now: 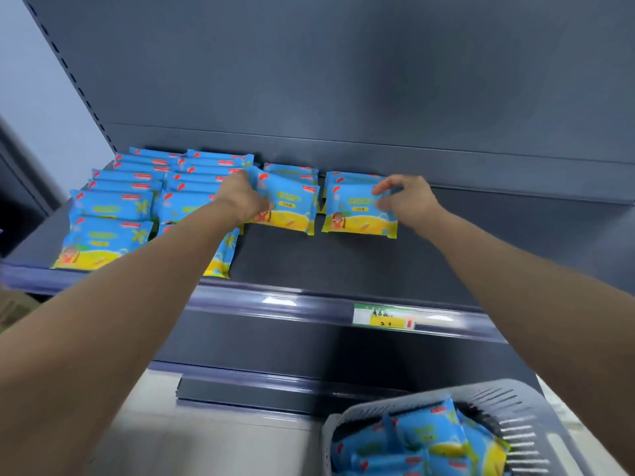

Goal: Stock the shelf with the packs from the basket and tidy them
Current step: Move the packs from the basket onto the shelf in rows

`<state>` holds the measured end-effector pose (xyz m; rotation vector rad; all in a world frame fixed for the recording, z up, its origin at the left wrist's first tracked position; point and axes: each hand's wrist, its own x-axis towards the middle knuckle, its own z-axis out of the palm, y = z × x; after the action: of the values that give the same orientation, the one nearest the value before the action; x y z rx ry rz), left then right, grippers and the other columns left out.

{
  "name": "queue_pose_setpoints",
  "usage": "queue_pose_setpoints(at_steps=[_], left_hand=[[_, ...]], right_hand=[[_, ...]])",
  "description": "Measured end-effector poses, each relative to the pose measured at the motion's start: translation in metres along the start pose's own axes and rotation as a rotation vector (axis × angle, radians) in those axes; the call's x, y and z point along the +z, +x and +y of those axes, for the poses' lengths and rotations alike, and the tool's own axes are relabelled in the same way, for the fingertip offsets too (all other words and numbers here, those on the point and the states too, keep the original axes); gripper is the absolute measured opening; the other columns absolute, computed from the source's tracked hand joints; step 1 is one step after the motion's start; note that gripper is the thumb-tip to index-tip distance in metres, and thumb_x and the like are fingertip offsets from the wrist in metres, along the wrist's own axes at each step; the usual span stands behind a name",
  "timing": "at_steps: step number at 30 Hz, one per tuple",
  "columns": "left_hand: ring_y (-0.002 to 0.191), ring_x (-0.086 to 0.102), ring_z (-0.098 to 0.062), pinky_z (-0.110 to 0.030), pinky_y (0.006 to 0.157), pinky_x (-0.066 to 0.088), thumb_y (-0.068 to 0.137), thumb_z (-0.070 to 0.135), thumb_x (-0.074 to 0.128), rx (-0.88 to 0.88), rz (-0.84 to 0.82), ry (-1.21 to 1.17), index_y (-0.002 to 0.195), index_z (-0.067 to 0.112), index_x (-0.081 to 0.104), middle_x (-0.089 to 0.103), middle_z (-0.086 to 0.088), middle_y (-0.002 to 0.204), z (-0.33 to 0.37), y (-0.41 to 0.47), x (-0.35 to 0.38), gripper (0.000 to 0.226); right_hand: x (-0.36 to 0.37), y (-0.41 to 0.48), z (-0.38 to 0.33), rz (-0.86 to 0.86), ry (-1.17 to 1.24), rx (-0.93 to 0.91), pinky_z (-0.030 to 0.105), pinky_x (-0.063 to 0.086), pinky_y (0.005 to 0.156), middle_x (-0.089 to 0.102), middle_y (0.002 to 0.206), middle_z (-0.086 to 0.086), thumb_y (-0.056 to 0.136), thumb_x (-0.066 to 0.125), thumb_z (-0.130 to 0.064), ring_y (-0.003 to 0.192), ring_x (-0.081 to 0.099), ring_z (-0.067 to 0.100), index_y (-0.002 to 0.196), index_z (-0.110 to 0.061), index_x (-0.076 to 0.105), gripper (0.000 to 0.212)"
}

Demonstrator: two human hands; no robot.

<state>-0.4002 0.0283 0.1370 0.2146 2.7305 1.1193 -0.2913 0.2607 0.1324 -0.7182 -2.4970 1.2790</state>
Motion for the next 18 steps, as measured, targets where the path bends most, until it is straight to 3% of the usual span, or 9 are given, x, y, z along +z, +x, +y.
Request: queue_pose_setpoints(at_steps=[4, 8, 11, 13, 18], left_hand=[[0.114, 0.052, -0.034, -0.038, 0.089, 0.044, 0.082, 0.013, 0.067, 0.085, 0.018, 0.092, 0.139, 0.004, 0.028, 0.053, -0.018, 0.125, 0.005, 0.014, 0.009, 0.070], [0.115, 0.052, -0.038, -0.041, 0.089, 0.044, 0.082, 0.010, 0.067, 0.158, 0.003, 0.236, 0.137, 0.006, 0.031, 0.055, -0.021, 0.125, 0.004, 0.024, 0.020, 0.065], [0.114, 0.053, -0.040, -0.043, 0.087, 0.044, 0.082, 0.015, 0.068, 0.187, 0.009, 0.370, 0.131, 0.003, 0.037, 0.057, -0.022, 0.121, -0.001, 0.030, 0.026, 0.060], [0.114, 0.053, -0.040, -0.043, 0.088, 0.045, 0.080, 0.017, 0.069, 0.197, 0.010, 0.428, 0.130, 0.002, 0.040, 0.057, -0.022, 0.123, -0.006, 0.034, 0.030, 0.059], [0.115, 0.047, -0.043, -0.046, 0.093, 0.041, 0.085, 0.014, 0.063, 0.285, 0.103, 0.601, 0.131, -0.005, 0.038, 0.045, -0.027, 0.127, -0.012, 0.028, 0.038, 0.056]], right_hand=[[0.011, 0.009, 0.008, 0.001, -0.069, -0.034, 0.013, 0.041, 0.052, 0.053, 0.106, -0.002, 0.077, 0.059, 0.007, 0.081, 0.052, 0.016, 0.100, -0.022, 0.061, 0.037], [0.018, 0.018, 0.018, -0.023, -0.157, -0.059, 0.016, 0.045, 0.057, 0.047, 0.123, 0.006, 0.078, 0.056, 0.008, 0.104, 0.055, 0.020, 0.133, -0.029, 0.045, 0.067], [0.019, 0.024, 0.022, 0.013, -0.255, -0.044, 0.018, 0.044, 0.081, 0.041, 0.134, 0.009, 0.082, 0.055, 0.005, 0.115, 0.054, 0.017, 0.139, -0.023, 0.043, 0.064], [0.020, 0.026, 0.024, 0.040, -0.305, -0.012, 0.026, 0.047, 0.092, 0.037, 0.134, 0.010, 0.084, 0.056, 0.000, 0.116, 0.053, 0.024, 0.140, -0.022, 0.041, 0.062], [0.020, 0.015, 0.029, 0.125, -0.438, -0.028, 0.038, 0.038, 0.103, 0.035, 0.137, 0.011, 0.085, 0.054, -0.009, 0.125, 0.035, 0.030, 0.140, -0.017, 0.037, 0.058]])
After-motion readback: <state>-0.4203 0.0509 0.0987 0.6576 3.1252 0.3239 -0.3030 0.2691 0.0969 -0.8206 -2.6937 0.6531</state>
